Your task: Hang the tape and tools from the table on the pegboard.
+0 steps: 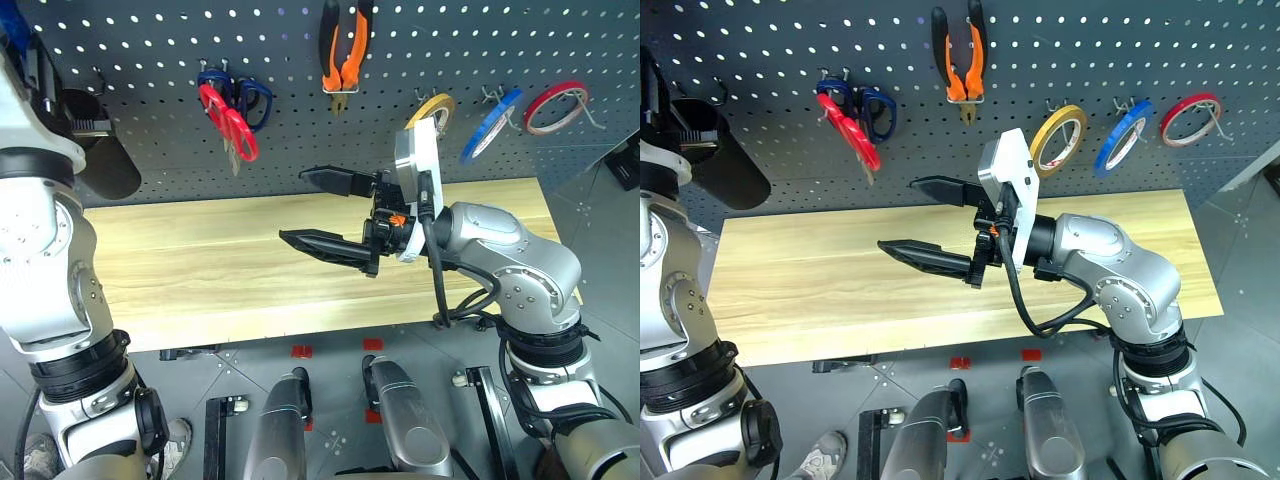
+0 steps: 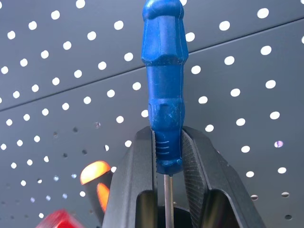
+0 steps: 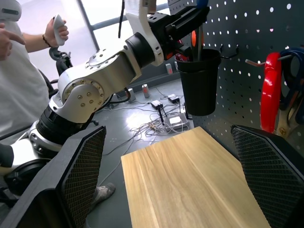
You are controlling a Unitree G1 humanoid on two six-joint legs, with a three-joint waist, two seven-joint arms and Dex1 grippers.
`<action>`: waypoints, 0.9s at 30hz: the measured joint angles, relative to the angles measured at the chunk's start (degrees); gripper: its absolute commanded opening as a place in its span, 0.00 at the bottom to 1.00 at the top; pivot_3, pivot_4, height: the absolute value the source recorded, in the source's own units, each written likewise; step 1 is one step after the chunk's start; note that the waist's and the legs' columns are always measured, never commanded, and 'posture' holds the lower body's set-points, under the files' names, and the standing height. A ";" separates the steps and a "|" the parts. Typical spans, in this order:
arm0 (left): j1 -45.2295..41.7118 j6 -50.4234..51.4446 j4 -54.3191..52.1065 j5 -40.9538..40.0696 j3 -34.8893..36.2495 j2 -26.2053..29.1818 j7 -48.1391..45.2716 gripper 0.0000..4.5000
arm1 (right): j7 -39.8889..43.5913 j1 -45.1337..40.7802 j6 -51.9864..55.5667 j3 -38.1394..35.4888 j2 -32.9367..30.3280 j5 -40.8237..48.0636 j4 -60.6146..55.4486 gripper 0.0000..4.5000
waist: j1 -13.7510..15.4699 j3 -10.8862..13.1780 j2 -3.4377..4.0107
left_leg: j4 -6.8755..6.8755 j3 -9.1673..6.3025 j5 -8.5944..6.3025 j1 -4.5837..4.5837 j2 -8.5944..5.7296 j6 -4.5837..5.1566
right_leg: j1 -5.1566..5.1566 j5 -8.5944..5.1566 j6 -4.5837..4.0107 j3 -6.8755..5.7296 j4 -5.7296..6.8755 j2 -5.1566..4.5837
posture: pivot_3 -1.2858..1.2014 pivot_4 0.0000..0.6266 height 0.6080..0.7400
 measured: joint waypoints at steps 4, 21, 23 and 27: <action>1.81 -0.12 -2.00 -0.17 1.78 -2.26 1.62 0.30 | -0.04 0.02 0.02 0.01 -0.63 -0.02 0.00 1.00 | -0.03 -0.04 -0.06 | 0.04 0.04 0.01 0.01 0.01 0.01 | 0.00 0.04 -0.06 -0.01 0.03 0.00 | 0.41 0.50 1.00; 2.41 2.55 -10.02 1.94 -2.06 -2.69 3.65 0.70 | 2.13 0.73 -0.22 0.17 -1.06 -1.89 0.89 1.00 | 0.17 -1.16 -0.96 | 0.14 0.02 0.05 0.03 -0.01 0.00 | -0.01 0.09 -0.12 -0.06 0.31 0.00 | 0.42 0.44 1.00; 1.75 2.93 -11.31 1.12 -5.72 -2.09 0.52 0.70 | 1.96 1.36 -0.65 0.15 -0.91 -2.50 1.04 1.00 | 0.30 -1.66 -0.93 | 0.18 0.01 0.05 0.02 -0.04 0.00 | -0.03 0.10 -0.14 -0.05 0.37 -0.02 | 0.42 0.43 1.00; 2.80 5.90 -15.02 -3.43 -9.56 -4.27 -3.14 0.70 | 1.18 4.02 -2.92 0.14 -0.61 -4.88 1.08 1.00 | 0.19 -3.10 -0.90 | 0.13 0.06 0.05 0.05 -0.05 0.00 | -0.04 0.10 -0.15 -0.02 0.34 -0.04 | 0.42 0.40 1.00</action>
